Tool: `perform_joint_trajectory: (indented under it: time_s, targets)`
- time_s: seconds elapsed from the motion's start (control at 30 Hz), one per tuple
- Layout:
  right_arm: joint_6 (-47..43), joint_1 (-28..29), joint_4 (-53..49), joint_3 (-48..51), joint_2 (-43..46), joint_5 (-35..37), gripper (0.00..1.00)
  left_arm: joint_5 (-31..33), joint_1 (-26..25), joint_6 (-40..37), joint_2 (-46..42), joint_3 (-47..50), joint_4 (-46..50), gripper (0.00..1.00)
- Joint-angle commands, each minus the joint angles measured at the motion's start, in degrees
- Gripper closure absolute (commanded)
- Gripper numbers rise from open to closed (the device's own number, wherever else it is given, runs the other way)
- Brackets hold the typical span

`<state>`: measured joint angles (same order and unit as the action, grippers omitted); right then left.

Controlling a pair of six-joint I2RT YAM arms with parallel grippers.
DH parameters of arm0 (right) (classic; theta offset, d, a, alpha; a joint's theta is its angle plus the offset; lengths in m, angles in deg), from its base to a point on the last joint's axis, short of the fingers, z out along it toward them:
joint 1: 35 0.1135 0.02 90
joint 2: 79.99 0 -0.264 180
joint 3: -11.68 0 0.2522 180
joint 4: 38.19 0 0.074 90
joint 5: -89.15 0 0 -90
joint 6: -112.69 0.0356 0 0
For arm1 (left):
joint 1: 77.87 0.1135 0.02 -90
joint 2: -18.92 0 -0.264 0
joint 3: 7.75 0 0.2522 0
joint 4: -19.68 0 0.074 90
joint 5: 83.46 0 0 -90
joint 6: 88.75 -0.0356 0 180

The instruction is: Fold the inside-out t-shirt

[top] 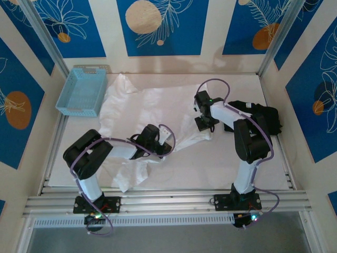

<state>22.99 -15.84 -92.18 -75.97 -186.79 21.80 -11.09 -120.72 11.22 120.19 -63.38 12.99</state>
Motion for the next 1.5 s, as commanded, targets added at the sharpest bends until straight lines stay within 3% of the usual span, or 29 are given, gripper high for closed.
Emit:
perform_joint_trajectory:
  time_s: [0.0, 0.17, 0.33, 0.53, 0.7, 0.9, 0.93, 1.1, 1.2, 1.33, 1.47]
  targets:
    - [2.6, -2.1, 0.8, 1.3, 6.2, -7.1, 1.00, -2.1, 0.3, -0.5, 0.5, -1.7, 1.0, 1.00]
    - [9.8, -8.6, 3.0, 9.7, 21.1, -20.0, 1.00, -4.0, -0.1, 0.9, 1.7, -4.1, 0.7, 1.00]
    - [16.1, -18.3, 9.4, 20.3, 35.8, -37.4, 1.00, -5.5, -0.8, 2.0, 3.8, -7.8, 0.1, 1.00]
    - [17.4, -24.3, 12.5, 24.0, 37.9, -48.0, 1.00, -5.1, -0.9, 1.8, 4.2, -9.3, 1.0, 1.00]
    - [18.0, -24.6, 15.1, 24.6, 34.4, -49.5, 1.00, -4.9, -0.8, 1.6, 3.1, -8.6, 1.4, 1.00]
    - [18.2, -25.0, 15.5, 24.0, 31.2, -44.6, 1.00, -6.4, -0.8, 2.8, 2.1, -7.3, -0.3, 0.98]
    - [18.6, -25.5, 15.7, 24.1, 31.3, -43.4, 1.00, -6.9, -0.8, 3.2, 1.5, -6.9, -0.9, 0.86]
    - [21.9, -28.7, 18.9, 26.1, 32.3, -42.0, 1.00, -5.2, -0.3, 4.0, -5.8, -3.0, -0.4, 0.48]
    - [22.4, -28.7, 19.3, 26.2, 32.5, -41.1, 1.00, 1.4, 1.5, 7.1, -13.8, 1.6, 5.8, 0.40]
    - [23.0, -28.1, 20.5, 26.9, 32.7, -41.3, 1.00, 12.2, 4.9, 15.5, -27.1, 8.0, 22.0, 0.38]
    - [23.2, -26.7, 21.7, 27.6, 33.0, -40.8, 1.00, 13.3, 12.2, 20.4, -36.1, 13.6, 28.1, 0.33]
